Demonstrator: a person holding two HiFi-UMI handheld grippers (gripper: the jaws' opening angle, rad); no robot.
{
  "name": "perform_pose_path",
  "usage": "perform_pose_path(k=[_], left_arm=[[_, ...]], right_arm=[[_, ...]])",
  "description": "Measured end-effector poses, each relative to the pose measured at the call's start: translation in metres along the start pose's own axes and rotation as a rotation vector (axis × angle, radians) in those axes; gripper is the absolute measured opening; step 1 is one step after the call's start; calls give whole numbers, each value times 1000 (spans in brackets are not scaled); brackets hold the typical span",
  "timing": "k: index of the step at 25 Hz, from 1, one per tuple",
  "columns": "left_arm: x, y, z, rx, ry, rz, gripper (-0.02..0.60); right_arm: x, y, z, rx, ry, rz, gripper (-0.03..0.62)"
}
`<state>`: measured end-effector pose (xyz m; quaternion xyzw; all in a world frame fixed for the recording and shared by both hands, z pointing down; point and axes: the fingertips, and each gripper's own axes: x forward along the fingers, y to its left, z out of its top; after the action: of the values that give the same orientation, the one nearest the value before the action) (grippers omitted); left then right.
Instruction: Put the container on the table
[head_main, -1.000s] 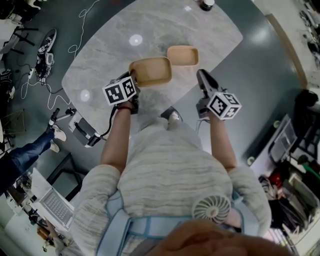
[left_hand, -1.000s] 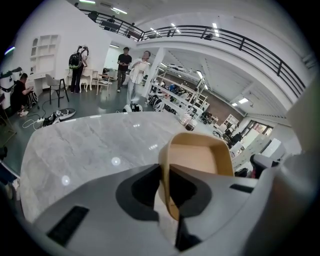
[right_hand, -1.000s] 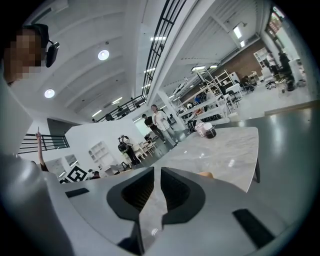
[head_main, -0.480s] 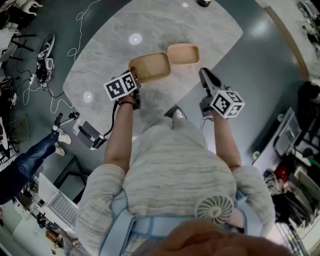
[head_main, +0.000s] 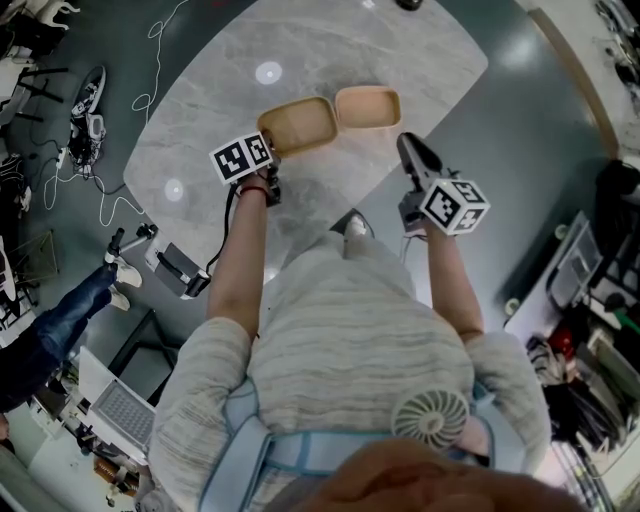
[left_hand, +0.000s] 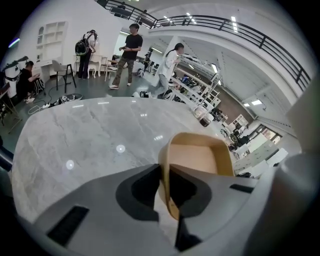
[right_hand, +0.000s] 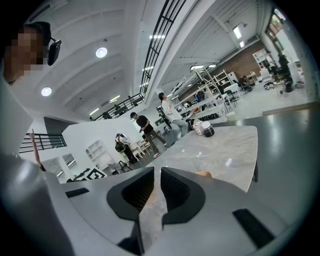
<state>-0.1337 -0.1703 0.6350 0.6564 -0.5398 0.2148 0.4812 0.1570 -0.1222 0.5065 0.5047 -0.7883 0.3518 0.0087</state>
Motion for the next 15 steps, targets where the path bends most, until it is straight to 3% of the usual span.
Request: perform_pose_path(k=[15], left_arm=[[45, 39, -25, -71, 105, 83, 31]], right_arm=[[6, -4, -1, -13, 11, -14, 41]])
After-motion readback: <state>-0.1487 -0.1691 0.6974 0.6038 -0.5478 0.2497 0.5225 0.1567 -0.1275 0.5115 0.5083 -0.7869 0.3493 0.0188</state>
